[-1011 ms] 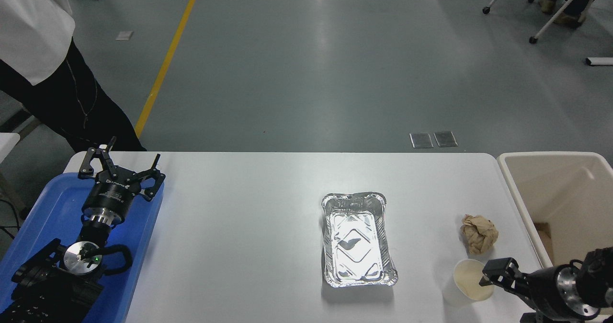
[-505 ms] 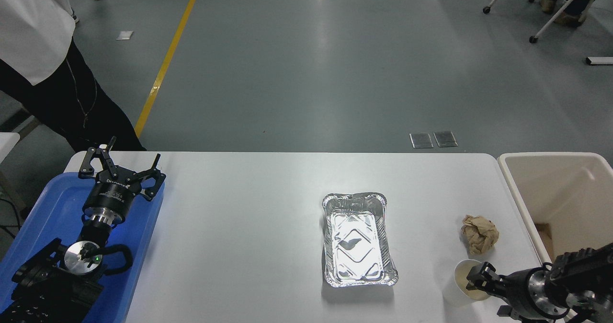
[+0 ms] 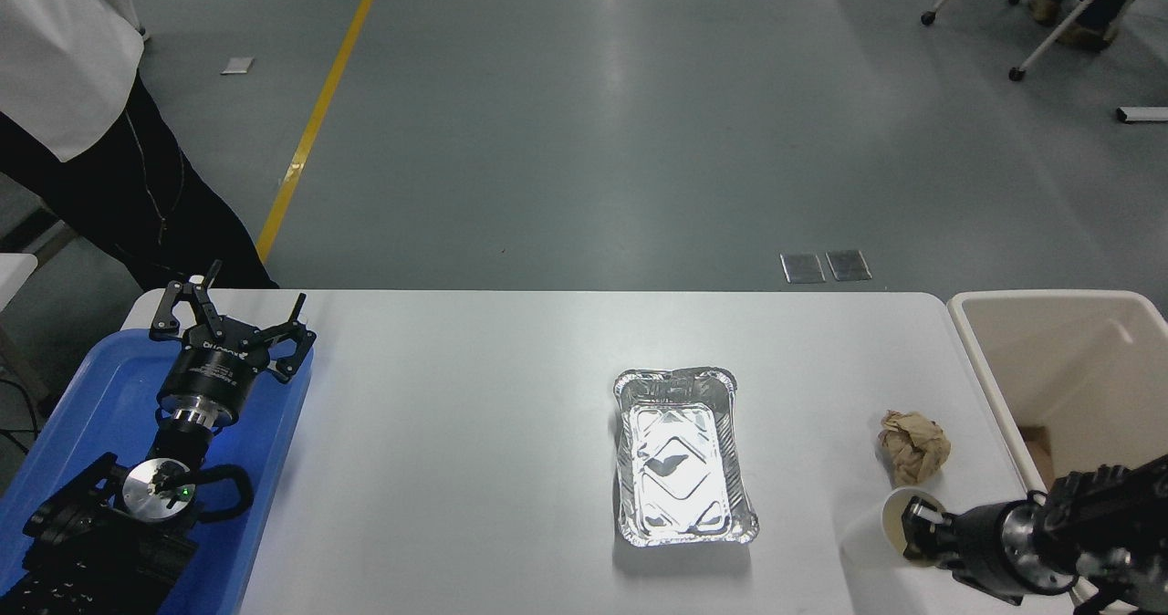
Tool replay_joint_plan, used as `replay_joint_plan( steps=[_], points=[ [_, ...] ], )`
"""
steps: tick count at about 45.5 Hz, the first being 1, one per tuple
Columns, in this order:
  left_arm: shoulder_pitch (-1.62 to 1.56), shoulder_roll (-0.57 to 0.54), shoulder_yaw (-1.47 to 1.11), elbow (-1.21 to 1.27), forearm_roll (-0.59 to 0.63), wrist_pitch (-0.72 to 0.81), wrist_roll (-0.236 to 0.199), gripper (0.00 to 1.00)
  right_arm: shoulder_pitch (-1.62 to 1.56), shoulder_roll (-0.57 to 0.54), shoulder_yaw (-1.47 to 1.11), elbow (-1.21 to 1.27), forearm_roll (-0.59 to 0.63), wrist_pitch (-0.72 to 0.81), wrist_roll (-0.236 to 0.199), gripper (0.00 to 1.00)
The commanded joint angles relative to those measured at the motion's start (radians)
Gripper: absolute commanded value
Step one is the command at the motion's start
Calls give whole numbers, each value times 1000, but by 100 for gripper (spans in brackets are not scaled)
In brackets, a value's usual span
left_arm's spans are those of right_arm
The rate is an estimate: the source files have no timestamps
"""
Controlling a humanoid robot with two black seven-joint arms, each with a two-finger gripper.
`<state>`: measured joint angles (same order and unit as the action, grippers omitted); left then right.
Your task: Pick up paper cup place in dustbin
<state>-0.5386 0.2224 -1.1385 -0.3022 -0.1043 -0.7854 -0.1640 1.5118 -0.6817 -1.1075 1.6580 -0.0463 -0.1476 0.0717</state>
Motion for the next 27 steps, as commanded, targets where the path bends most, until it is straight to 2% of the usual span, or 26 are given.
replay_joint_plan(
  steps=[1,5,15,23,27],
  points=[
    [0,0,0,0,0,0,0,99,411,-29,-255,87,-44,124,49,0],
    [0,0,0,0,0,0,0,99,571,-48,-319,87,-46,265,71,0],
    [0,0,0,0,0,0,0,99,1033,-64,-356,87,-47,701,65,0],
    [2,0,0,0,0,0,0,99,1243,-29,-354,87,-58,917,53,0],
    [2,0,0,0,0,0,0,99,1311,-25,-353,87,-78,933,45,0]
  ],
)
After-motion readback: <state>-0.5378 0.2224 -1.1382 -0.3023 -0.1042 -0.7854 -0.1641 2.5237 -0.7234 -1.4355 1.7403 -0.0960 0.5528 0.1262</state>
